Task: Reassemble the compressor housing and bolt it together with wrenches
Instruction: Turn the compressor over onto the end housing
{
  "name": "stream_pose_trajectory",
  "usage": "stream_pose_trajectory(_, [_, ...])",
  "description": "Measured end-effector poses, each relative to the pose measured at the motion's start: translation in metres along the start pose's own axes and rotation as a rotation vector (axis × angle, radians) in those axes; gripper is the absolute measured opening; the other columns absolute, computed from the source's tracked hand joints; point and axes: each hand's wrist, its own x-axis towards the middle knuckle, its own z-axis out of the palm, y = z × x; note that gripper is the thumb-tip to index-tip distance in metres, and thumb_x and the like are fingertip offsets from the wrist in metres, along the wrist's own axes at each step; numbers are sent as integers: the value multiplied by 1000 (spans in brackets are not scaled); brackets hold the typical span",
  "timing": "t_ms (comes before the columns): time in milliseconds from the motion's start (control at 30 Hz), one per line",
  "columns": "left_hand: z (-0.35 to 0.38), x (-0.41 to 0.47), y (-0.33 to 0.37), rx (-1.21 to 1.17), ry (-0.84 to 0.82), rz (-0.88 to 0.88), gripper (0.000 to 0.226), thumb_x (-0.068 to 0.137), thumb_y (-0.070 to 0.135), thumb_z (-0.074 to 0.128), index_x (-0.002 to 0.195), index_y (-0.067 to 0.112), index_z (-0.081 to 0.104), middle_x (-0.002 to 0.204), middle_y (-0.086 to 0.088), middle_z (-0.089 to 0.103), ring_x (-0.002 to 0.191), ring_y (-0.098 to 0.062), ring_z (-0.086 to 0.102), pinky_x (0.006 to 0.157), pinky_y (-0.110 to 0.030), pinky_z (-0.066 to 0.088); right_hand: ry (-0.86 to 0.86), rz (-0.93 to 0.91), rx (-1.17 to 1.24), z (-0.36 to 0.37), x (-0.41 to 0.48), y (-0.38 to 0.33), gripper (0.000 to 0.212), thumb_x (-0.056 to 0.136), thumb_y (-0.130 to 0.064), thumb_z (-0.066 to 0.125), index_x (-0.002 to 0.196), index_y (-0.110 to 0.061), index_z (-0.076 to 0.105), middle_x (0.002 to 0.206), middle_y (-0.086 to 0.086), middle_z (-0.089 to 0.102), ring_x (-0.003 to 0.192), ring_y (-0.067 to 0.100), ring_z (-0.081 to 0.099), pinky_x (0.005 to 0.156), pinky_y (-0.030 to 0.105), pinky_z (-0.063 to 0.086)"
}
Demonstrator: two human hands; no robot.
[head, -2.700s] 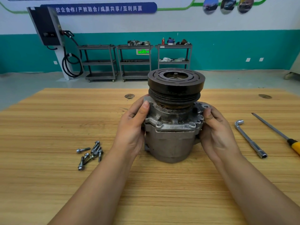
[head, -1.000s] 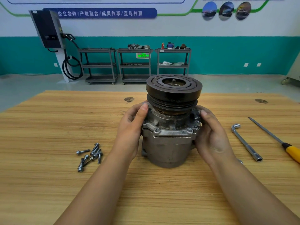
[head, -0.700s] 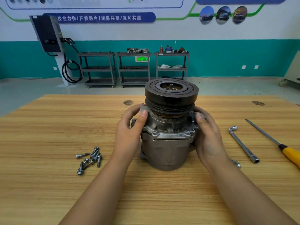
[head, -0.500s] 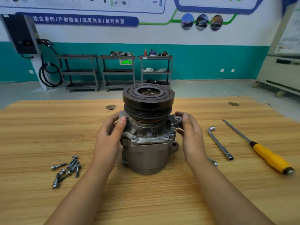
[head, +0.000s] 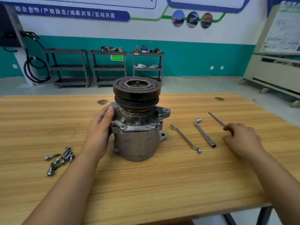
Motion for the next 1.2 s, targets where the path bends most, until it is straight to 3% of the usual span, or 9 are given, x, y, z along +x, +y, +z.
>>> stream_pose_trajectory(200, [-2, 0, -2, -8, -11, 11, 58, 76, 54, 59, 120, 16, 60, 121, -8, 65, 116, -23, 59, 99, -39, 43, 39, 63, -29, 5, -6, 23, 34, 89, -21, 56, 123, -17, 52, 126, 11, 47, 115, 36, 41, 87, 46, 43])
stream_pose_trajectory(400, [-5, 2, -2, 1, -38, -4, 42, 84, 45, 52, 117, 20, 62, 116, -3, 68, 110, -18, 62, 88, -27, 53, -41, 209, -176, 1, -5, 29, 45, 91, -42, 54, 116, -4, 56, 121, 14, 46, 115, 34, 40, 85, 44, 44])
stream_pose_trajectory(500, [-8, 6, 1, 32, -92, -29, 42, 85, 47, 51, 118, 23, 63, 119, -4, 67, 111, -18, 62, 85, -29, 53, 59, 102, -140, -3, -10, 25, 39, 90, -36, 58, 111, -3, 57, 112, 13, 49, 107, 32, 44, 75, 42, 44])
stream_pose_trajectory(600, [-11, 10, 4, 71, -87, -90, 50, 84, 50, 48, 124, 22, 59, 123, -4, 65, 117, -22, 58, 96, -41, 46, 157, -6, 77, -10, -23, 13, 30, 87, -30, 64, 105, -8, 53, 93, 7, 50, 83, 29, 49, 62, 37, 42])
stream_pose_trajectory(733, [-15, 18, 6, 75, -67, -164, 52, 82, 52, 51, 125, 23, 59, 124, 0, 65, 119, -21, 57, 101, -42, 43, 98, -237, 349, -27, -46, 3, 35, 80, -27, 73, 101, -26, 46, 89, 1, 54, 73, 23, 50, 58, 33, 36])
stream_pose_trajectory(833, [-15, 23, 6, 74, -69, -175, 38, 90, 48, 49, 119, 27, 63, 122, 2, 66, 117, -17, 59, 100, -41, 44, 54, -411, 404, -43, -66, 1, 39, 71, -32, 77, 98, -36, 50, 83, -13, 56, 73, 9, 52, 57, 31, 40])
stream_pose_trajectory(1000, [-14, 25, 9, 169, -21, -207, 31, 94, 46, 45, 112, 32, 66, 118, 6, 67, 116, -15, 59, 102, -41, 43, 82, -473, 303, -55, -76, 8, 35, 68, -62, 48, 96, -40, 52, 83, -20, 55, 75, 9, 52, 56, 31, 38])
stream_pose_trajectory(1100, [-6, 25, 21, 307, 82, -77, 25, 99, 25, 45, 118, 31, 59, 114, 11, 66, 103, 1, 61, 86, -24, 49, 143, -513, 266, -57, -79, 18, 24, 75, -54, 56, 92, -38, 55, 83, -19, 55, 75, 11, 52, 55, 32, 39])
stream_pose_trajectory(1200, [10, 17, 42, 376, 232, 202, 33, 95, 7, 45, 121, 24, 54, 115, 6, 61, 109, -6, 58, 94, -23, 48, 191, -536, 208, -60, -82, 27, 26, 72, -39, 73, 91, -31, 58, 82, -15, 54, 72, 12, 52, 52, 34, 43])
